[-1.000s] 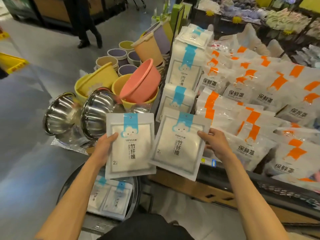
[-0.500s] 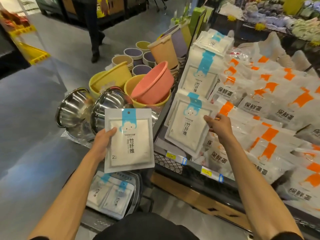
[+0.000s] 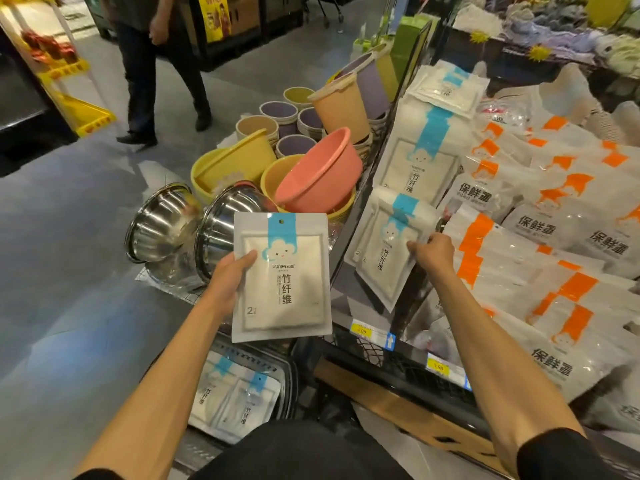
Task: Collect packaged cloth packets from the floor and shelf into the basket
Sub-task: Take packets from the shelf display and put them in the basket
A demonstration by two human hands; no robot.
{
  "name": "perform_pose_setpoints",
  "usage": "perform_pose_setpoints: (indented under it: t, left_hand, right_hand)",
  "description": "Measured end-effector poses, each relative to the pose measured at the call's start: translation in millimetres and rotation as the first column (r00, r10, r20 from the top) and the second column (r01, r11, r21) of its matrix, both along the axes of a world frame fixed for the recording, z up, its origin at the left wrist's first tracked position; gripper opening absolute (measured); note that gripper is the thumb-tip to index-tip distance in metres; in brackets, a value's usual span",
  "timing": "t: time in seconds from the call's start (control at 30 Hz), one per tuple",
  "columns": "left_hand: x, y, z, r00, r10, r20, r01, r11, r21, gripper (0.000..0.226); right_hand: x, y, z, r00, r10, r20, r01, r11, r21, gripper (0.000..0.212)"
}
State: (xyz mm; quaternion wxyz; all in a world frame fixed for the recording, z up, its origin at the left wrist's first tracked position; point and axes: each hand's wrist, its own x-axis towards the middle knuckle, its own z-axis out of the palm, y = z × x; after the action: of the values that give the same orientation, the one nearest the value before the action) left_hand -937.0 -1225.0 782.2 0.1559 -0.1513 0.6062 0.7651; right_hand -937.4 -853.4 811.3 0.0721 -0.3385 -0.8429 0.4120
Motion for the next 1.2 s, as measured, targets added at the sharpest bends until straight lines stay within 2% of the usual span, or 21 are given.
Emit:
perform_pose_setpoints:
  t: [0.1, 0.27, 0.5, 0.57, 0.63, 0.7, 0.77, 0.9, 0.97, 1.07, 1.2]
  left_hand:
    - [-8.2, 6.5, -0.2, 1.000, 0.013, -0.003, -0.013, 1.000, 0.009, 0.009]
    - [-23.9, 13.0, -5.7, 0.999, 0.034, 0.019, -0.035, 0.999, 0.015, 0.009]
    - [-40.6, 19.0, -14.3, 0.997, 0.070, 0.045, -0.071, 0.997, 0.022, 0.007]
    - [-42.2, 21.7, -16.1, 0.997, 0.067, 0.048, -0.069, 0.997, 0.027, 0.008]
    - [-43.3, 24.3, -18.6, 0.997, 0.061, 0.051, -0.063, 0.997, 0.033, 0.010]
    - [-42.7, 26.5, -23.3, 0.995, 0.071, 0.064, -0.074, 0.996, 0.042, 0.011]
    - [-40.5, 28.2, -29.7, 0.993, 0.085, 0.087, -0.089, 0.995, 0.048, 0.012]
    - [-42.2, 27.6, -40.0, 0.988, 0.095, 0.126, -0.101, 0.994, 0.043, 0.023]
    - [-45.9, 27.5, -43.8, 0.985, 0.109, 0.137, -0.117, 0.992, 0.047, 0.029]
    - [-49.3, 31.3, -46.2, 0.983, 0.115, 0.144, -0.125, 0.990, 0.064, 0.025]
    - [-50.2, 39.0, -51.0, 0.984, 0.103, 0.146, -0.114, 0.991, 0.071, 0.025]
  right_hand:
    - [-15.1, 2.6, -11.2, 1.000, -0.007, 0.022, 0.007, 1.000, 0.013, 0.022]
    - [-39.4, 7.2, -30.6, 0.996, -0.026, 0.083, 0.031, 0.997, -0.066, 0.025]
    - [-57.1, 12.0, -53.8, 0.997, -0.052, 0.059, 0.061, 0.985, -0.162, 0.011]
    - [-60.5, 14.0, -58.2, 0.996, -0.070, 0.054, 0.079, 0.980, -0.183, 0.013]
    - [-63.4, 15.6, -62.7, 0.996, -0.079, 0.047, 0.087, 0.978, -0.187, 0.005]
    - [-66.6, 17.4, -65.7, 0.996, -0.075, 0.057, 0.083, 0.983, -0.165, 0.019]
    - [-68.4, 19.7, -63.3, 0.995, -0.023, 0.097, 0.035, 0.992, -0.125, 0.023]
    - [-79.8, 26.0, -47.7, 0.962, 0.144, 0.231, -0.155, 0.988, 0.030, 0.022]
    - [-86.6, 28.2, -41.0, 0.951, 0.188, 0.245, -0.221, 0.968, 0.116, 0.022]
    - [-90.4, 34.4, -35.3, 0.942, 0.212, 0.260, -0.267, 0.943, 0.200, 0.016]
    - [-91.7, 44.5, -34.5, 0.935, 0.222, 0.276, -0.287, 0.932, 0.223, 0.012]
